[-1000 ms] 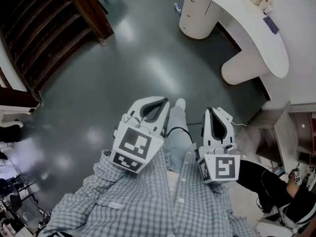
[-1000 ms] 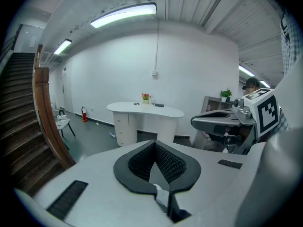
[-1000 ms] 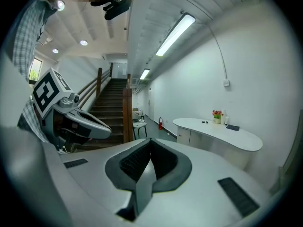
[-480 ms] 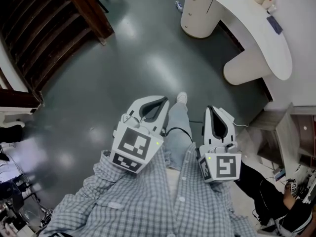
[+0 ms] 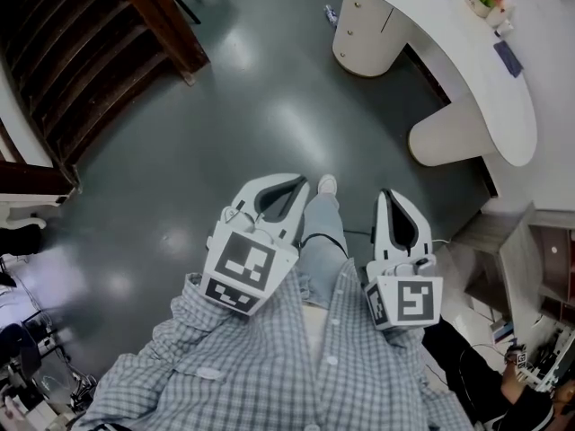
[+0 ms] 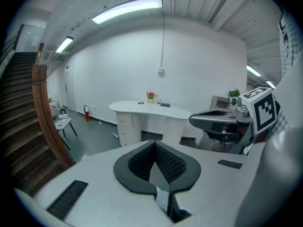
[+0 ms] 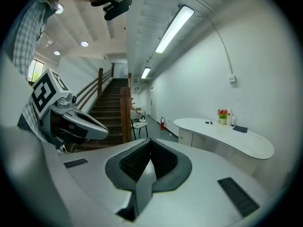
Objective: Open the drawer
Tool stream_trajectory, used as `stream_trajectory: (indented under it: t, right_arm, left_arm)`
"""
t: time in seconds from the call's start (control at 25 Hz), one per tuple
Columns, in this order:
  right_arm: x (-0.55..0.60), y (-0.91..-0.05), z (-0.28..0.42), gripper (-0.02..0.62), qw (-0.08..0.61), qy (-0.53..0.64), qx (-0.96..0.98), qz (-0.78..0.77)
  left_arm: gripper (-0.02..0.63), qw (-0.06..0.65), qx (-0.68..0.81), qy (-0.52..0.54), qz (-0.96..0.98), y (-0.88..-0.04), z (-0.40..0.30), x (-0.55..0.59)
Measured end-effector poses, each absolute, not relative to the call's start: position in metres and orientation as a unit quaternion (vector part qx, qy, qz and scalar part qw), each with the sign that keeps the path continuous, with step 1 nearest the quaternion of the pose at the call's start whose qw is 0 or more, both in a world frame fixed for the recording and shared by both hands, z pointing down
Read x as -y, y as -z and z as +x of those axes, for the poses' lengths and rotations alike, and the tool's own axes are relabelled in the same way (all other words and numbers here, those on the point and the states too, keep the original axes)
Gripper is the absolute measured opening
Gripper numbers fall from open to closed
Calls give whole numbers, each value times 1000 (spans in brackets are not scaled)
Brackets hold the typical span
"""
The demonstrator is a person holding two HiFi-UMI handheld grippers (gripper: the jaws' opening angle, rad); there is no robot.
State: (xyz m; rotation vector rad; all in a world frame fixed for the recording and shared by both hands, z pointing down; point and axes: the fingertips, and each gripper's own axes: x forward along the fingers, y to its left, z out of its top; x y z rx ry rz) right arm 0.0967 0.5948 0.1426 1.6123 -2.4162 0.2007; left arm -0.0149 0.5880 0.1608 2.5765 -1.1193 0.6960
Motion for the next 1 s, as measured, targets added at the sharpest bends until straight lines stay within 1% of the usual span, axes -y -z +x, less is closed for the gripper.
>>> stream_trajectory:
  t: [0.48, 1.0]
  right_arm:
    - [-487, -144, 109, 8, 131, -75, 846, 511]
    - [-346, -148, 148, 8, 148, -72, 867, 469]
  left_arm:
    - [-2, 149, 408, -239, 868, -166, -2, -491]
    - [-2, 182, 454, -225, 843, -172, 34, -360]
